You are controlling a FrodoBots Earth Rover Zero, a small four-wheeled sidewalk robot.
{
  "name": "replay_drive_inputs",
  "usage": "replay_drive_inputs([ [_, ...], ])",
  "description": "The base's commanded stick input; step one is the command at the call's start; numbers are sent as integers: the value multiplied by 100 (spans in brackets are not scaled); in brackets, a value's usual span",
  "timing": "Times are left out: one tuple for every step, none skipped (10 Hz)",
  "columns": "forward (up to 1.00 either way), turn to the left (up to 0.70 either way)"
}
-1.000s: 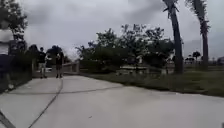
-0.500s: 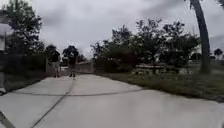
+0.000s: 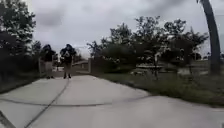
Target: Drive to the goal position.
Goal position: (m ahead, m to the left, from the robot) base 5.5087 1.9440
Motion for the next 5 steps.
replay_drive_inputs([
  [85,0],
  [85,0],
  [85,0],
  [85,0],
  [85,23],
])
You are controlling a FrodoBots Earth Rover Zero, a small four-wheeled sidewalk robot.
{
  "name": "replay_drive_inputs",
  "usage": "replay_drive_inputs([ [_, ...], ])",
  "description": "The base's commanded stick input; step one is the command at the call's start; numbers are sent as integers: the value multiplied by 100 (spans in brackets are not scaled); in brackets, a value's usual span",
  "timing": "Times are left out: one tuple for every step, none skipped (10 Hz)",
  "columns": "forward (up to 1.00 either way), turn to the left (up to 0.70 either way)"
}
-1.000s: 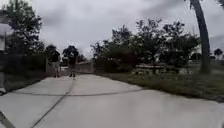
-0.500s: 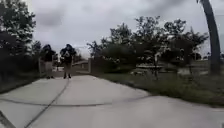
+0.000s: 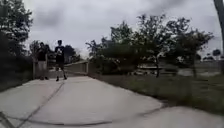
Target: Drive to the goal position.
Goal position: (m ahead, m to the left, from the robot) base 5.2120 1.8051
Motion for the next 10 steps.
replay_drive_inputs([
  [85,34],
  [85,34],
  [85,34],
  [85,34],
  [85,34],
  [85,25],
  [85,10],
  [85,0],
  [85,0],
  [85,0],
])
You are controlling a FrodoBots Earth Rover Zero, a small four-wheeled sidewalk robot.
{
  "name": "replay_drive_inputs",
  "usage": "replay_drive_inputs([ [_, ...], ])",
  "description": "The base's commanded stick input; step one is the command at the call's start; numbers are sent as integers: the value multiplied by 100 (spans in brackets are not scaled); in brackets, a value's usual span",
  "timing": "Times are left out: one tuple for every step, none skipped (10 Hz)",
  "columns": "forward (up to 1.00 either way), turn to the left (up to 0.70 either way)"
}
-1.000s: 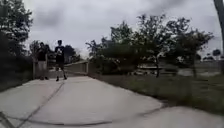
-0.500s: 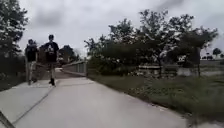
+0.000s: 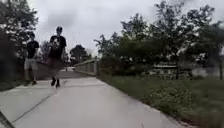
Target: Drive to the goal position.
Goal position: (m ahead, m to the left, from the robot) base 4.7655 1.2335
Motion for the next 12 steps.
replay_drive_inputs([
  [85,0],
  [85,0],
  [85,0],
  [85,0],
  [85,0],
  [85,0],
  [85,6],
  [85,22],
  [85,34],
  [85,34],
  [85,34],
  [85,34],
])
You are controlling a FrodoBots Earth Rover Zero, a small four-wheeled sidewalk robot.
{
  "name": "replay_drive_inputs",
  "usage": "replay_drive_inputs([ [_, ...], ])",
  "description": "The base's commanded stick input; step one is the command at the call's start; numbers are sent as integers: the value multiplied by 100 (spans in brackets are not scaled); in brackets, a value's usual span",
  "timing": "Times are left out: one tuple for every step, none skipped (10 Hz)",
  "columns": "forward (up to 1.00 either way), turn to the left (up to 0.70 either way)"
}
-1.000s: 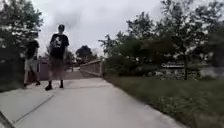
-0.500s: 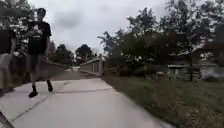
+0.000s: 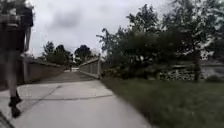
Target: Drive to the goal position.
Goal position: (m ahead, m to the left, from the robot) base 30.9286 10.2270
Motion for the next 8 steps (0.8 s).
replay_drive_inputs([
  [85,34],
  [85,31],
  [85,2],
  [85,0],
  [85,0],
  [85,0],
  [85,0],
  [85,0],
])
